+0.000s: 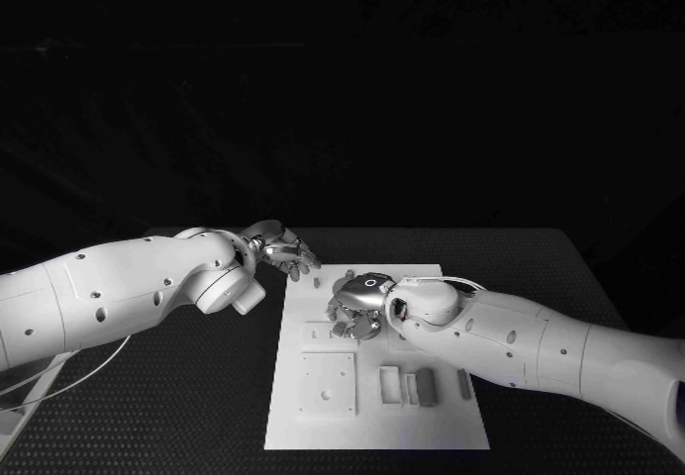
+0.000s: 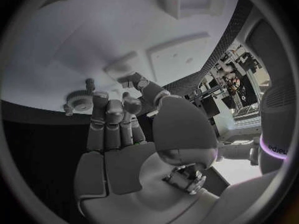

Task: Assemble the parts on the task board

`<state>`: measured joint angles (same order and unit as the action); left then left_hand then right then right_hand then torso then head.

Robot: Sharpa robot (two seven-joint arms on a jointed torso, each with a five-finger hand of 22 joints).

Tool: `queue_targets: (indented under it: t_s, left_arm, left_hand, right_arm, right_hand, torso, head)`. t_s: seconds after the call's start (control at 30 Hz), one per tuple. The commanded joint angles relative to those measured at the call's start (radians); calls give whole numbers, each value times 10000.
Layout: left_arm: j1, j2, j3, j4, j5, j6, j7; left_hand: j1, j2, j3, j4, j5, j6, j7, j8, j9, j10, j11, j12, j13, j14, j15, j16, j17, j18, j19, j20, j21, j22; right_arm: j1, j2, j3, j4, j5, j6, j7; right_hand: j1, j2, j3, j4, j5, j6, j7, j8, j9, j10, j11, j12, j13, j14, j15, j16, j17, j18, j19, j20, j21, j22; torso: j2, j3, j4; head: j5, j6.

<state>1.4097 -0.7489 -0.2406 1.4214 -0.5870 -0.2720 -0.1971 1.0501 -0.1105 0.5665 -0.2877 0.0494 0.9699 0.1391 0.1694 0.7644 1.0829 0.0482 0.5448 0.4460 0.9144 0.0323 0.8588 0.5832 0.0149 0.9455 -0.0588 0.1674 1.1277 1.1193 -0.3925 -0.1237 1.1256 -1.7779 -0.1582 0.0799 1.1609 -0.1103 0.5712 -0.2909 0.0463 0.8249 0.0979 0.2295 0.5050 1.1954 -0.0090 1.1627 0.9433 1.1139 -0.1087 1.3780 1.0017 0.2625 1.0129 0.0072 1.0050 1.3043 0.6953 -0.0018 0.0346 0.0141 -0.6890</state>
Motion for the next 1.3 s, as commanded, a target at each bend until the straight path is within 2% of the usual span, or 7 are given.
queue_targets:
  t_s: [0.03, 0.13, 0.33, 0.53, 0.83, 1.1, 1.3]
  left_arm:
    - [4, 16, 7, 2, 163, -58, 143]
    - [5, 70, 7, -31, 172, -44, 136]
    - [5, 177, 8, -75, 176, -18, 132]
    - [5, 184, 8, -75, 176, 4, 120]
    - [6, 196, 8, -66, 178, 18, 110]
    - [6, 193, 8, -68, 180, 32, 103]
    - [6, 171, 8, -69, 213, 61, 137]
  left_hand:
    - [40, 42, -64, 13, 1, 49, 36, -57, -17, 63, 35, -49, -16, 4, 94, -29, -17, -48, 81, 24, -69, -16]
    - [29, 57, -73, 18, 0, 52, 37, -57, -27, 67, 35, -49, -23, 7, 94, -24, -25, -48, 87, 24, -75, -20]
    - [17, 97, -83, 25, 1, 56, 37, -56, -48, 75, 34, -50, -37, 11, 93, -16, -40, -46, 101, 23, -86, -26]
    - [13, 106, -88, 23, 1, 56, 37, -56, -57, 76, 33, -51, -43, 10, 93, -14, -47, -46, 103, 23, -92, -30]
    - [16, 112, -93, 17, 1, 55, 37, -57, -68, 77, 33, -52, -50, 8, 92, -12, -55, -45, 105, 22, -101, -33]
    - [18, 117, -96, 15, 1, 55, 37, -57, -76, 78, 33, -52, -56, 8, 92, -9, -62, -45, 108, 21, -106, -36]
    - [17, 117, -101, 13, 0, 54, 38, -57, -83, 78, 33, -53, -60, 7, 92, -7, -67, -46, 109, 22, -111, -38]
  right_arm:
    - [-6, 54, -7, -82, -138, 157, 109]
    - [-9, 114, -26, -165, -138, 262, 111]
    - [-13, 177, -144, -246, -138, 392, 132]
    - [-16, 227, -181, -301, -137, 436, 157]
    - [-69, 308, -228, -407, -137, 437, 192]
    - [-73, 307, -231, -430, -132, 409, 220]
    - [-73, 303, -231, -410, -87, 325, 281]
  right_hand:
    - [3, 107, -60, -22, 24, 83, 5, 52, 21, 20, -35, 51, 21, -22, -51, 55, 17, -7, 4, -20, 44, 17]
    - [-29, 172, -60, -19, 24, 136, 24, 88, 31, 18, -18, 81, 42, -26, -36, 85, 32, -7, 11, -24, 60, 28]
    - [-126, 318, -55, -18, 24, 279, 92, 175, 53, 2, 44, 131, 82, -44, 12, 133, 56, -7, 10, -29, 80, 47]
    - [-135, 346, -46, -18, 24, 306, 105, 190, 54, -5, 59, 141, 91, -50, 29, 142, 60, -7, 6, -31, 83, 52]
    - [-155, 384, -37, -18, 24, 379, 124, 229, 60, -15, 78, 160, 106, -57, 50, 160, 67, -7, 3, -35, 93, 62]
    - [-286, 511, -24, -11, 23, 1039, 251, 558, 169, -14, 204, 225, 141, -46, 162, 212, 73, -7, 23, -49, 135, 91]
    - [-542, 771, -3, 10, 23, 1391, 168, 707, 234, -43, 124, 256, 161, -22, 116, 231, 60, -7, 57, -37, 149, 91]
  torso:
    - [-12, 13, -16]
    - [-4, 15, -26]
    - [2, 11, 8]
    - [-3, 20, -29]
    - [-3, 28, -41]
    - [-10, 19, -33]
    - [-11, 17, -38]
  head:
    - [24, -9]
    - [25, -2]
    - [35, -24]
    - [67, -47]
    - [84, -57]
    - [93, -74]
    - [94, -88]
